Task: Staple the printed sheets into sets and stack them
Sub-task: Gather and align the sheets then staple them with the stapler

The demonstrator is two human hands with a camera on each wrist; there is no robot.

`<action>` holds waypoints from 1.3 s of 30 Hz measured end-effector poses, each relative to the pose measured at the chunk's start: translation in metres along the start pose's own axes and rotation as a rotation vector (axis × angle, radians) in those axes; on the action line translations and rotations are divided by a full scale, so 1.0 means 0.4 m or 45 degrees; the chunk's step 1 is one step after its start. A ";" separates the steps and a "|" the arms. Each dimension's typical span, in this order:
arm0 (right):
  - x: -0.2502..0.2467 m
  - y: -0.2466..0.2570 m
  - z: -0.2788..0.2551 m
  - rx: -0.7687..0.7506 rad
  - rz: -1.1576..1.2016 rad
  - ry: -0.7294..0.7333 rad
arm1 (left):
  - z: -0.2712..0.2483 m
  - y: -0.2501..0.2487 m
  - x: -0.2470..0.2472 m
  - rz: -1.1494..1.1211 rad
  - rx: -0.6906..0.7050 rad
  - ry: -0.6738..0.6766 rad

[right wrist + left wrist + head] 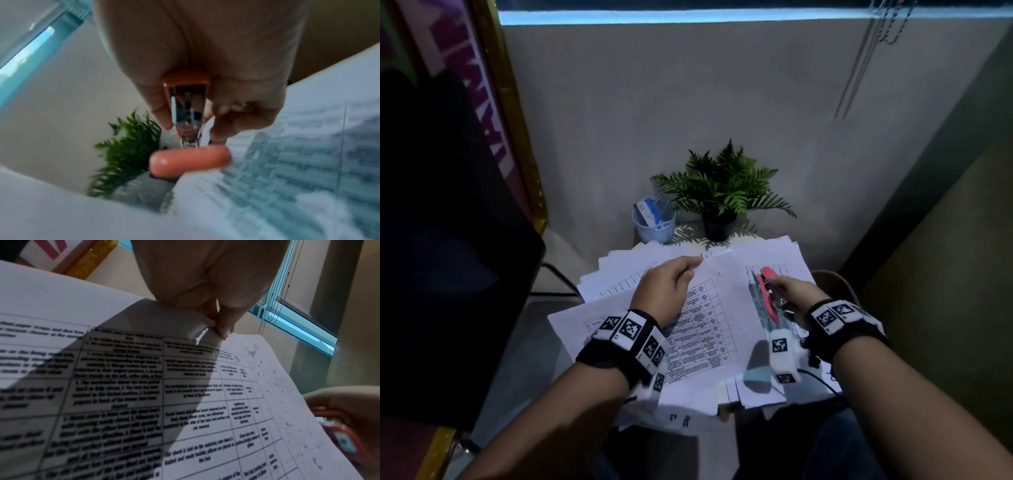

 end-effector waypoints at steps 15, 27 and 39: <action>0.019 0.120 -0.375 -0.689 0.671 -0.321 | -0.066 -0.133 -0.047 0.197 0.257 -0.053; 0.043 0.092 -0.470 -0.932 0.648 -0.421 | -0.099 -0.173 -0.089 0.342 0.190 -0.125; 0.105 0.105 -0.529 -1.126 0.294 -0.492 | -0.115 -0.221 -0.071 0.272 0.365 -0.003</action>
Point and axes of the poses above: each hand's wrist, its own z-axis towards the middle knuckle, its own x-axis out of the palm, y = z × x, the point moved 6 cm from there along z, towards the middle knuckle, and after that the axes turned 12 degrees about x, right-handed, at the moved point
